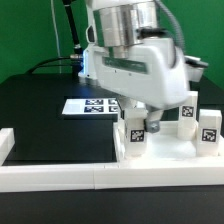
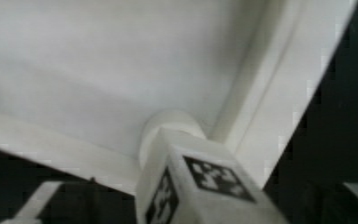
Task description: Assemble square table
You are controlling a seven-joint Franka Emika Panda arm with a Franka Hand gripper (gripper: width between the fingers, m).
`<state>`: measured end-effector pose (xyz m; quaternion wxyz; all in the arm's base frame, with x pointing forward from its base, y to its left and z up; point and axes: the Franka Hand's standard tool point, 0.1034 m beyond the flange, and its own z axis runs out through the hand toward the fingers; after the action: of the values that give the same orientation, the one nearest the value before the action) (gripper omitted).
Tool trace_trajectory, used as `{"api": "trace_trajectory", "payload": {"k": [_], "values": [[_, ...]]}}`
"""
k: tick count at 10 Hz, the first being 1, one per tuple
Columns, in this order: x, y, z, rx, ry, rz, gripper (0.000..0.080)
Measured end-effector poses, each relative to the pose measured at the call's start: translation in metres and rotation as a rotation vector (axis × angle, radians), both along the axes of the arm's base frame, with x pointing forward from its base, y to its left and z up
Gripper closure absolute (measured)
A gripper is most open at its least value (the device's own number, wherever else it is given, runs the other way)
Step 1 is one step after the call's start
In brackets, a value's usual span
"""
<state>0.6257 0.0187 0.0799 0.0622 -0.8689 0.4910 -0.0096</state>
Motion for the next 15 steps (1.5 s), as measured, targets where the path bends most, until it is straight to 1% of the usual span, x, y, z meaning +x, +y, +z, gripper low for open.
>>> {"api": "trace_trajectory", "payload": {"k": [3, 4, 5, 7, 8, 9, 10, 11, 12, 13, 14, 15], "values": [[-0.001, -0.001, -0.001, -0.024, -0.024, 0.265, 0.0155], [0.003, -0.003, 0.001, -0.062, -0.044, 0.487, 0.0150], [0.005, -0.004, 0.002, -0.090, -0.066, 0.674, 0.0150], [0.005, -0.007, 0.000, -0.116, -0.080, 0.925, 0.0150], [0.005, -0.012, 0.000, -0.124, -0.088, 1.034, 0.0150], [0.005, -0.012, 0.000, -0.123, -0.088, 1.024, 0.0150], [0.005, -0.011, 0.000, -0.121, -0.087, 1.009, 0.0245], [0.005, -0.011, 0.000, -0.121, -0.087, 1.009, 0.0380], [0.005, -0.011, 0.000, -0.117, -0.084, 0.969, 0.0380], [0.005, -0.013, -0.001, -0.113, -0.076, 0.885, 0.0509], [0.005, -0.014, -0.001, -0.111, -0.074, 0.852, 0.0509], [0.005, -0.014, -0.001, -0.105, -0.068, 0.749, 0.0509]]}}
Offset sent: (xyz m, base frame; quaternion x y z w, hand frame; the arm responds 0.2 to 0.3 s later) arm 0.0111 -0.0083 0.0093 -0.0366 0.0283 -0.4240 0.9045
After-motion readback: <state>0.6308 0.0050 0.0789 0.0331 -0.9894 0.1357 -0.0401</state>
